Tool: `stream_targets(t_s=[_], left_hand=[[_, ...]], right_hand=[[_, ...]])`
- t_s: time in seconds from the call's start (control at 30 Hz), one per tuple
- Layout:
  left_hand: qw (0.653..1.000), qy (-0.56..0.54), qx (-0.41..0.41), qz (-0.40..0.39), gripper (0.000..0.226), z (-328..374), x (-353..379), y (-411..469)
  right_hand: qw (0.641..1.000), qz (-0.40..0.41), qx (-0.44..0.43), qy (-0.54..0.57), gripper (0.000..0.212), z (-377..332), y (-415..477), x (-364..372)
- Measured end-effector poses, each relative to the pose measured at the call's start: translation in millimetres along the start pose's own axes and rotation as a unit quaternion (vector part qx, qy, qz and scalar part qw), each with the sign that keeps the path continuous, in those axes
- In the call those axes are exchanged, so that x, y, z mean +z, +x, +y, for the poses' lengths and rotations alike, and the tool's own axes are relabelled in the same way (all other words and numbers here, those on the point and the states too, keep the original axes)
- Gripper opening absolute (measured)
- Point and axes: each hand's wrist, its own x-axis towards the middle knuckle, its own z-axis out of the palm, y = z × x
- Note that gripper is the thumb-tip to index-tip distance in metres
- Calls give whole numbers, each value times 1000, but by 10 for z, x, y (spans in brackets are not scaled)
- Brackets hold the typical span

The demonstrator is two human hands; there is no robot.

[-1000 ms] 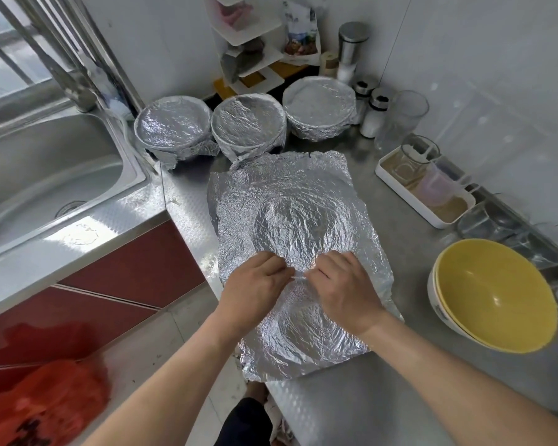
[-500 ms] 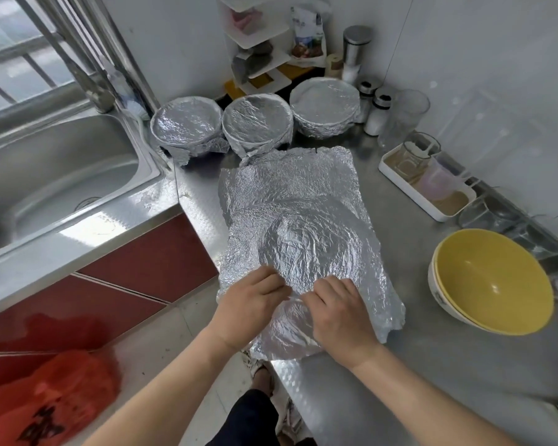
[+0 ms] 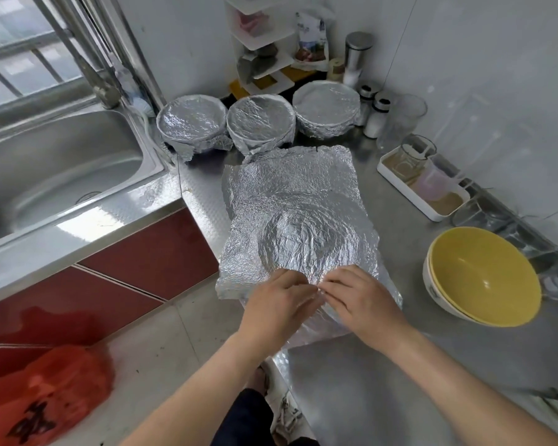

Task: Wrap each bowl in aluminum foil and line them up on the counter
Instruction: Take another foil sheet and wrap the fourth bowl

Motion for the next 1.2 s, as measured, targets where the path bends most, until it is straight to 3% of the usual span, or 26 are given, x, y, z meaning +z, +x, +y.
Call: stream_targets(t_s=[0.2,0.3,0.47,0.73,0.87,1.0,1.13,1.2], left_hand=[[1000,19,-14,0,25,-53,166,-17],[998,65,11,4,24,-42,171,22],[992,115,51,-3,15,-44,182,78],[996,61,64,26,12,-243,-171,136],[995,73,67,19,14,-453,-290,30],[996,74,40,-14,8,-595,-276,-62],[996,82,-3,-30,21,-529,-330,-81],[996,75,12,-46,23,-457,-329,-73]], right_hand=[[995,-32,-71,-65,18,106,16,-7],[990,-13,-92,-102,6,117,41,-2],[981,17,-104,-162,12,92,90,58],[982,110,-14,-156,22,-452,301,84],[985,95,49,-138,18,-675,370,297],[991,23,96,-95,6,-734,411,391],[992,-26,120,6,27,-620,376,257],[993,-13,114,28,19,-514,344,177]])
